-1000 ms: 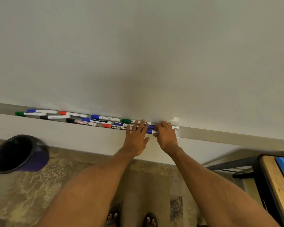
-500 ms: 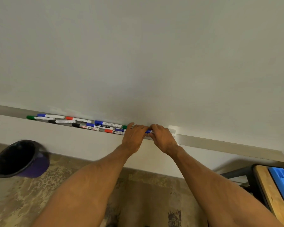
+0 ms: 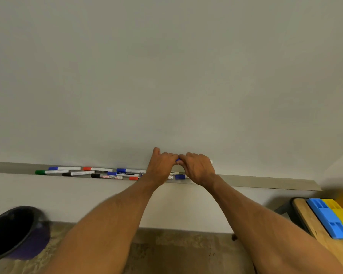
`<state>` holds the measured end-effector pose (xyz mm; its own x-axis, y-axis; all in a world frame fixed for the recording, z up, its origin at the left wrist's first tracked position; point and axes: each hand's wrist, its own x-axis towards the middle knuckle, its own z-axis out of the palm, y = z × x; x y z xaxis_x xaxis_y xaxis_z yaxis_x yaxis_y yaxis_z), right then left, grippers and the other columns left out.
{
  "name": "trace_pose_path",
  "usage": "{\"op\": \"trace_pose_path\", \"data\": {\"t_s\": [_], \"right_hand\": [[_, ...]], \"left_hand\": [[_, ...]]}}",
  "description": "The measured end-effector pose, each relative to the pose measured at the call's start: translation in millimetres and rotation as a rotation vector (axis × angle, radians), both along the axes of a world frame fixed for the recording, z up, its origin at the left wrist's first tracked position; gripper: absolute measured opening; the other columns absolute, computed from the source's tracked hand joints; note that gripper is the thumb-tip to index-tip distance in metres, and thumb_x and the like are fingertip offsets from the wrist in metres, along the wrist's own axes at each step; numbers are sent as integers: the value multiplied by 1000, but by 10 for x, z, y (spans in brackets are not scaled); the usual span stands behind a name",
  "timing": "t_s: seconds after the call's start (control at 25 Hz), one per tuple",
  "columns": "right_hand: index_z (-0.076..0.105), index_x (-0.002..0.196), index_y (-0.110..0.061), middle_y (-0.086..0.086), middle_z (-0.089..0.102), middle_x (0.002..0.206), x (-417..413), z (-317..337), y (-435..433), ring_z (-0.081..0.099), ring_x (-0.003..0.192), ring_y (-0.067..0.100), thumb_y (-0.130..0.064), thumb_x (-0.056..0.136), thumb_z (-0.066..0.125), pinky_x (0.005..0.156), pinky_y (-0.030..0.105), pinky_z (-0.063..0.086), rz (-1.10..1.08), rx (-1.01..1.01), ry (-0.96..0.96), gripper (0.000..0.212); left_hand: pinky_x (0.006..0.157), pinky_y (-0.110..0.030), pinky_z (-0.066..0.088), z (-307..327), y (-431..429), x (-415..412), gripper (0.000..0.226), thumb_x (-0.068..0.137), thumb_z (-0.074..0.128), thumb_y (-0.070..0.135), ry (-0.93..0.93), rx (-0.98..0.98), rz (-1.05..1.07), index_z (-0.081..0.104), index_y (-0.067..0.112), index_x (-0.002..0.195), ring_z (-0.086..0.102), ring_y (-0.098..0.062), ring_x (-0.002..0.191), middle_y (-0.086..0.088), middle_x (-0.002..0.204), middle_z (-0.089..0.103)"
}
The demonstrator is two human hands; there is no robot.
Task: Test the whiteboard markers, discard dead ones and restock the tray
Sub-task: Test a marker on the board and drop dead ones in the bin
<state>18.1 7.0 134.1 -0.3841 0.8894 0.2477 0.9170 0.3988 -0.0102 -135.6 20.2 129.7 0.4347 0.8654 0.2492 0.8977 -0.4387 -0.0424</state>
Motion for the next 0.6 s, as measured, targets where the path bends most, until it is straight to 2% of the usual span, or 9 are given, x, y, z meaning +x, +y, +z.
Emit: {"op": "trace_pose_path", "data": {"t_s": [0.16,0.24,0.28,0.32,0.36,0.44,0.52,0.6], "right_hand": [[39,138,-38,3,65,85,7,289,-166,61,69,21,-56,97,18,54,28,37,-133,78,-48,50],[35,142,-32,2,65,88,40,385,-217,62,72,20,-57,96,21,57,29,45,-217,108,64,54],[37,140,-25,3,65,90,67,446,-225,62,74,21,-55,97,27,60,31,49,-258,109,179,54],[38,134,-18,5,64,91,102,521,-220,61,74,21,-49,98,33,62,33,50,-288,103,298,48],[39,127,-15,6,63,90,141,623,-208,59,71,21,-38,98,38,61,33,49,-307,96,386,37],[38,112,-14,6,58,82,244,859,-175,51,62,19,-19,93,41,56,30,40,-298,116,478,20],[39,109,-15,4,53,82,353,1161,-135,47,61,16,-12,92,41,57,27,36,-238,190,542,17],[43,114,-14,2,54,90,470,1500,-76,49,65,14,-14,96,42,60,23,37,-172,303,601,18]], "left_hand": [[81,-31,21,270,-22,-116,16,102,42,31,49,60,-8,55,25,110,54,-19,83,3,96,63],[79,-32,27,358,-31,-159,9,98,52,28,40,151,-46,58,23,103,55,-20,79,2,91,63],[76,-32,33,412,-36,-169,9,90,65,25,8,233,-74,61,22,98,56,-19,74,2,86,64],[71,-32,39,462,-24,-160,21,78,79,22,-28,308,-117,64,21,93,58,-19,70,2,83,65],[67,-31,44,514,5,-138,32,67,87,20,-62,386,-161,67,19,92,62,-20,72,0,87,68],[69,-36,51,699,70,-44,44,64,87,19,-132,501,-211,70,13,104,66,-28,94,-8,114,67],[80,-42,52,993,153,77,52,70,82,19,-174,586,-234,66,10,119,59,-33,115,-12,134,56],[91,-45,48,1324,238,204,57,76,77,23,-170,661,-243,59,11,129,50,-34,126,-12,142,48]]}}
